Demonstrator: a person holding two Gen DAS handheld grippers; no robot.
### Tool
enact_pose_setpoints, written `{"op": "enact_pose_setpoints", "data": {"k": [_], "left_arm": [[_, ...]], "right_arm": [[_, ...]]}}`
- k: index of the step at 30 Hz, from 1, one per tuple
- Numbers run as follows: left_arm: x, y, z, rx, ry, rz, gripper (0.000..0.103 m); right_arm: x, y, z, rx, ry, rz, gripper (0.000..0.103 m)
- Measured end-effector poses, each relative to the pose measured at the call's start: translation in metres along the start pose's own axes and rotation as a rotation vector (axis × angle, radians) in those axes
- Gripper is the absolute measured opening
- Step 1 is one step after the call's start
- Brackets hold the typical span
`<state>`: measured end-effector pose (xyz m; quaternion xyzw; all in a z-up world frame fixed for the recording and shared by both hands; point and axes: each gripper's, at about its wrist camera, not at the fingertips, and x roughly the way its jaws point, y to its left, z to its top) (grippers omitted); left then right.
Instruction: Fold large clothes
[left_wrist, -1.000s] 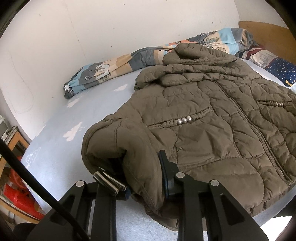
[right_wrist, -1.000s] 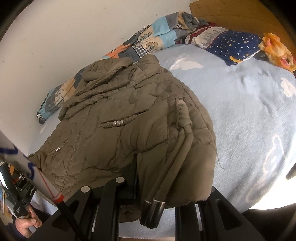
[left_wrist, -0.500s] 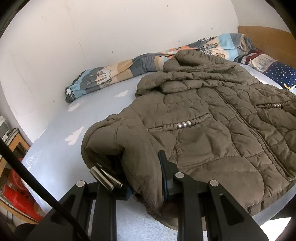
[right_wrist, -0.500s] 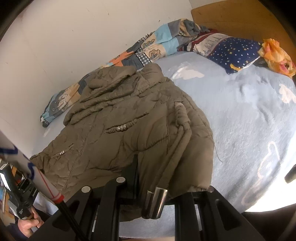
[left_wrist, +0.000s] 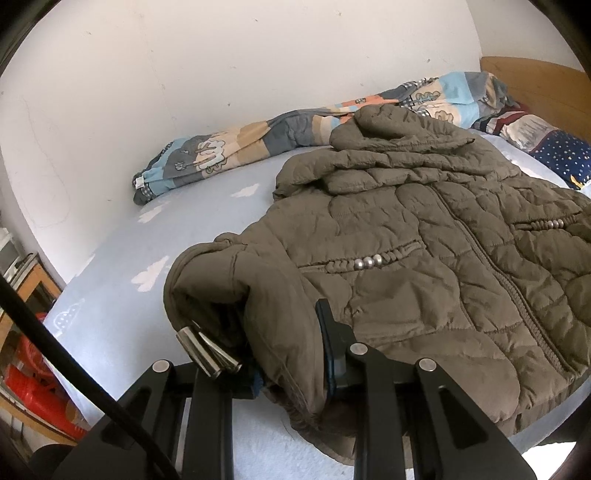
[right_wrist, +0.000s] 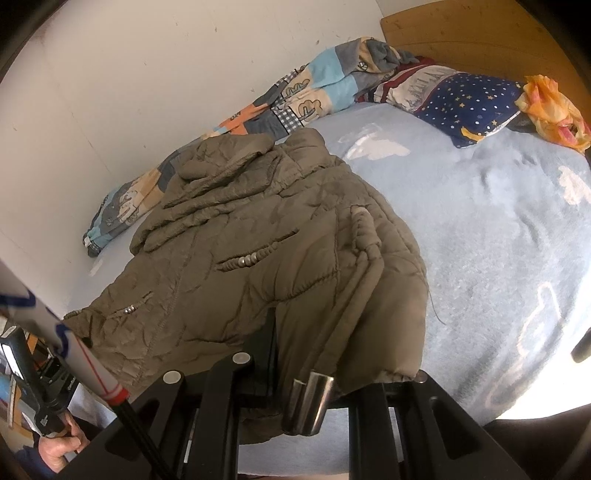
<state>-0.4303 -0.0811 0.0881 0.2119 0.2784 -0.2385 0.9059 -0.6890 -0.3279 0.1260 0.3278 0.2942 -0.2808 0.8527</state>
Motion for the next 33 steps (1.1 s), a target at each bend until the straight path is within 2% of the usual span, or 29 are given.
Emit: {"op": "enact_pose_setpoints", "data": {"k": [33], "left_arm": [[0.001,0.003,0.007,-0.02,-0.002,-0.001,0.023]], "right_arm": [[-0.009,-0.001,0.012,0.009,-0.01,0.03,0.016]]}}
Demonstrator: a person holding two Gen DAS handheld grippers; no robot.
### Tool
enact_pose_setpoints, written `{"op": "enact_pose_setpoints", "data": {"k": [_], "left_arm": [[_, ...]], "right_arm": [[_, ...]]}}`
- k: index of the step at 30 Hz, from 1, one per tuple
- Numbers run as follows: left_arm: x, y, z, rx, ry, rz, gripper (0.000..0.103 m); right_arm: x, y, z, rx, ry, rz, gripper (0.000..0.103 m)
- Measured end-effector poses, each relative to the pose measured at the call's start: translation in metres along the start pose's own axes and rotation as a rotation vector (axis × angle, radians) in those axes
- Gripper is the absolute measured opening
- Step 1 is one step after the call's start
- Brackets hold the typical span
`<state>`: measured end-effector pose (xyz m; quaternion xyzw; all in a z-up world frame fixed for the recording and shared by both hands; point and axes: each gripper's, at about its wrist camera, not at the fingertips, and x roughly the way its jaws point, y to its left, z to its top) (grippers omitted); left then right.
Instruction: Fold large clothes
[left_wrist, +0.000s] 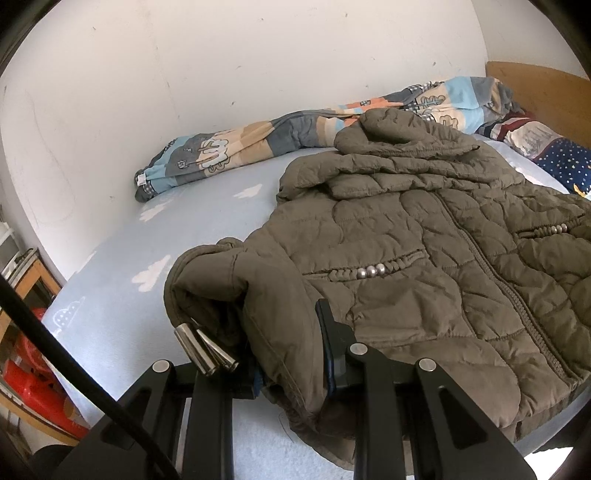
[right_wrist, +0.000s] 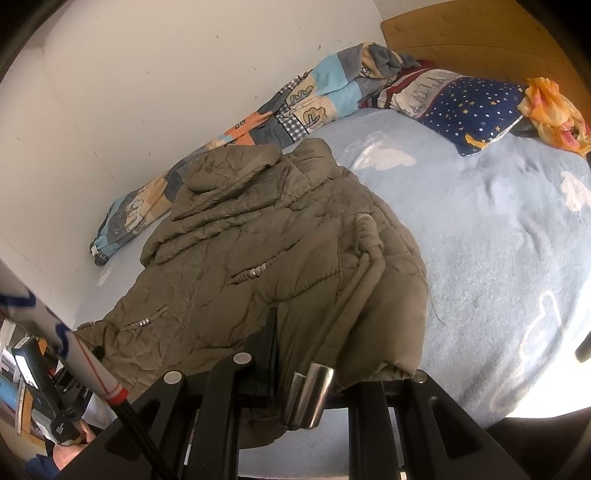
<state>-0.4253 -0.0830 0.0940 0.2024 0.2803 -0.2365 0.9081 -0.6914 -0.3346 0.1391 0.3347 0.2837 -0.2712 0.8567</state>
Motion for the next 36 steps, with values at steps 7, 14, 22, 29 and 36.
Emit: {"op": "enact_pose_setpoints", "data": {"k": [7,14,22,29,36], "left_arm": [[-0.003,0.0,0.009,-0.018,-0.006,-0.005,0.023],[-0.007,0.005,0.027,-0.042,-0.025,-0.016,0.023],[-0.005,0.009,0.072,-0.051,-0.075,-0.025,0.023],[0.01,0.016,0.127,-0.068,-0.094,-0.058,0.025],[0.051,0.019,0.195,-0.098,-0.111,-0.091,0.029]], "right_arm": [[-0.003,0.001,0.004,0.005,-0.005,0.012,0.016],[-0.007,0.009,0.016,-0.006,-0.017,0.027,0.016],[-0.013,0.024,0.047,-0.044,-0.056,0.061,0.015],[-0.01,0.037,0.092,-0.062,-0.106,0.096,0.015],[0.014,0.047,0.151,-0.056,-0.139,0.115,0.015]]}}
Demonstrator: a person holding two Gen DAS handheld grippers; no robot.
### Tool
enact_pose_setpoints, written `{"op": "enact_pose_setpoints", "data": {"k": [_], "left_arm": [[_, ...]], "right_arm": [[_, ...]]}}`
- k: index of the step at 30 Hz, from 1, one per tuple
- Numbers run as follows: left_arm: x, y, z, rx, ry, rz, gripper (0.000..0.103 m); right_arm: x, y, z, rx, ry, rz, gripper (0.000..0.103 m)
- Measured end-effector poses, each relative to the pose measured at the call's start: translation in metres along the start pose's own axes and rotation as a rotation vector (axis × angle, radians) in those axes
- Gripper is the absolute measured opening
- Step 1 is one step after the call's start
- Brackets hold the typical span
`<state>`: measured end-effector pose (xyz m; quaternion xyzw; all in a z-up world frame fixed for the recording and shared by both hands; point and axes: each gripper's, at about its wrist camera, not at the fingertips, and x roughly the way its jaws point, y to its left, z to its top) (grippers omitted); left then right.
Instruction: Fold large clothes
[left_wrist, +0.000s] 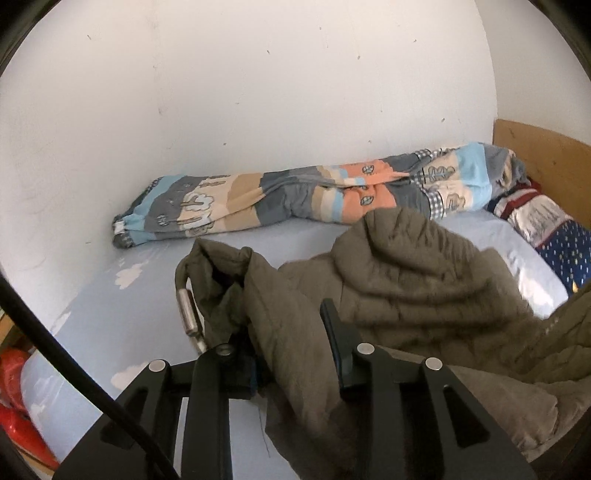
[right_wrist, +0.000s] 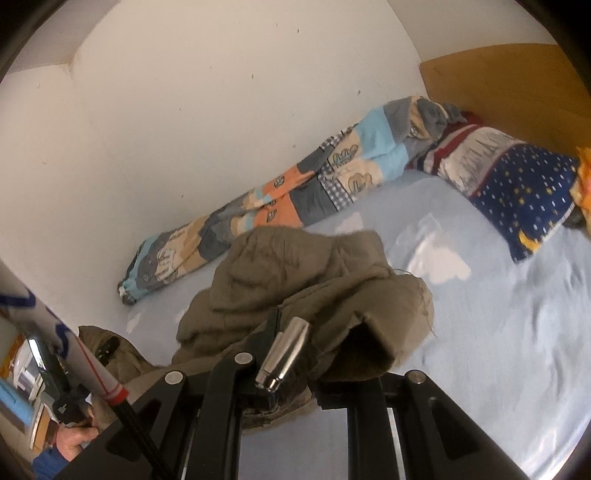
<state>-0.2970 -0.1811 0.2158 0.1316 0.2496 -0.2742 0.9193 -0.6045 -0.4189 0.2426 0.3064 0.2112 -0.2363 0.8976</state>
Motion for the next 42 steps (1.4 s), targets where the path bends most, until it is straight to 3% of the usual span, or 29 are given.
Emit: {"op": "enact_pose_setpoints", "data": {"k": [4,8,16,19,27,31,37,42], "left_arm": [[0.038,0.0,0.035,-0.034,0.006,-0.021,0.033],[0.078,0.01,0.06,-0.103,0.022,-0.042,0.044],[0.141,0.036,0.078,-0.172,0.035,-0.046,0.058],[0.156,0.036,0.077,-0.154,0.036,-0.009,0.06],[0.195,0.021,0.101,-0.078,-0.007,0.102,0.067],[0.216,0.013,0.108,-0.05,0.016,0.102,0.067],[0.21,0.033,0.112,-0.084,-0.002,0.122,0.067],[0.199,0.041,0.108,-0.14,0.007,0.071,0.067]], "right_arm": [[0.031,0.004,0.03,0.001,-0.02,-0.02,0.014],[0.067,0.002,0.057,0.009,-0.033,-0.048,0.014],[0.16,-0.014,0.104,0.043,-0.019,-0.117,0.014],[0.198,-0.018,0.117,0.042,-0.004,-0.14,0.014],[0.257,-0.041,0.123,0.06,0.034,-0.22,0.014],[0.283,-0.056,0.117,0.033,0.087,-0.273,0.014],[0.317,-0.072,0.111,0.049,0.13,-0.317,0.014],[0.339,-0.088,0.109,0.094,0.178,-0.351,0.014]]}}
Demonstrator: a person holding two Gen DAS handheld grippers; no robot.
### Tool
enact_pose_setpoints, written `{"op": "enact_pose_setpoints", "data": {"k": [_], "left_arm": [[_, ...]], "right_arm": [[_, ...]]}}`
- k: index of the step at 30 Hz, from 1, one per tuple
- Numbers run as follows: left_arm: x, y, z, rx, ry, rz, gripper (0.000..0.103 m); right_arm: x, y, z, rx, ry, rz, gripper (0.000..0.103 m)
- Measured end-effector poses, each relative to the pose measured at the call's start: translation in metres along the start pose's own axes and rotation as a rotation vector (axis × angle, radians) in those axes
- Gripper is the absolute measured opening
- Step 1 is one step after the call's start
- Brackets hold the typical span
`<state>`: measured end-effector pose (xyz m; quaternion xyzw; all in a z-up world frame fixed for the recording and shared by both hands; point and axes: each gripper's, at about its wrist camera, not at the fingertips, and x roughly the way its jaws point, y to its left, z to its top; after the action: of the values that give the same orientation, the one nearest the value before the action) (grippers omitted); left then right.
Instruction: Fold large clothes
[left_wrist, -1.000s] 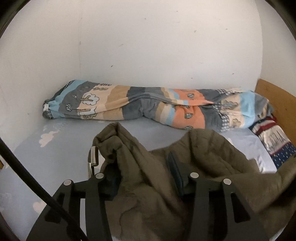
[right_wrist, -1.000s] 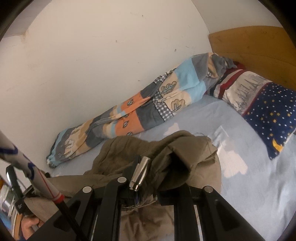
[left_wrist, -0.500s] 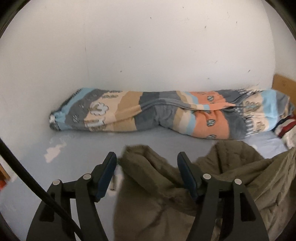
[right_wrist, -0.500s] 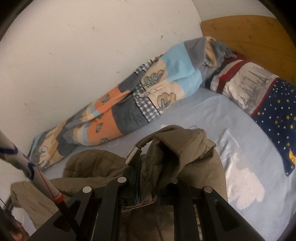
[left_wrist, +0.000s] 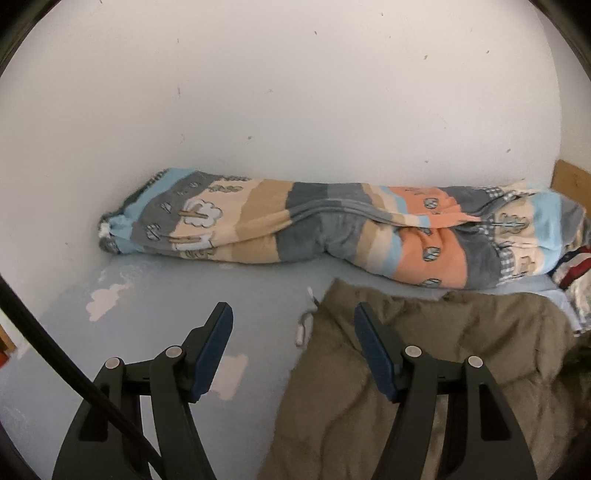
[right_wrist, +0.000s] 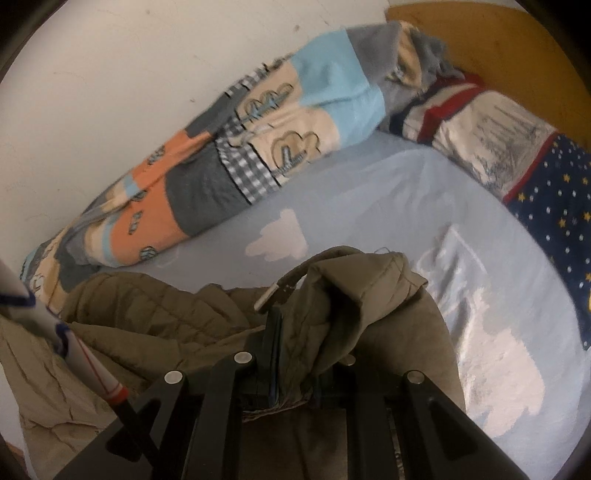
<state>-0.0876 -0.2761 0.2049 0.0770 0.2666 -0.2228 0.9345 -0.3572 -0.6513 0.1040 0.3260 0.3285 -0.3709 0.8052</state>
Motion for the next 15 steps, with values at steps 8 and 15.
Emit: {"op": "enact_pose_setpoints", "data": {"k": [8,15], "left_arm": [[-0.029,-0.047,-0.021,0.115,0.05,-0.099,0.067],[-0.08,-0.067,-0.044,0.117,0.076,-0.176,0.067]], "right_arm": [[-0.01,-0.017,0.01,0.114,0.083,0.12,0.027],[-0.102,-0.034,0.007,0.167,-0.004,0.251,0.05]]}}
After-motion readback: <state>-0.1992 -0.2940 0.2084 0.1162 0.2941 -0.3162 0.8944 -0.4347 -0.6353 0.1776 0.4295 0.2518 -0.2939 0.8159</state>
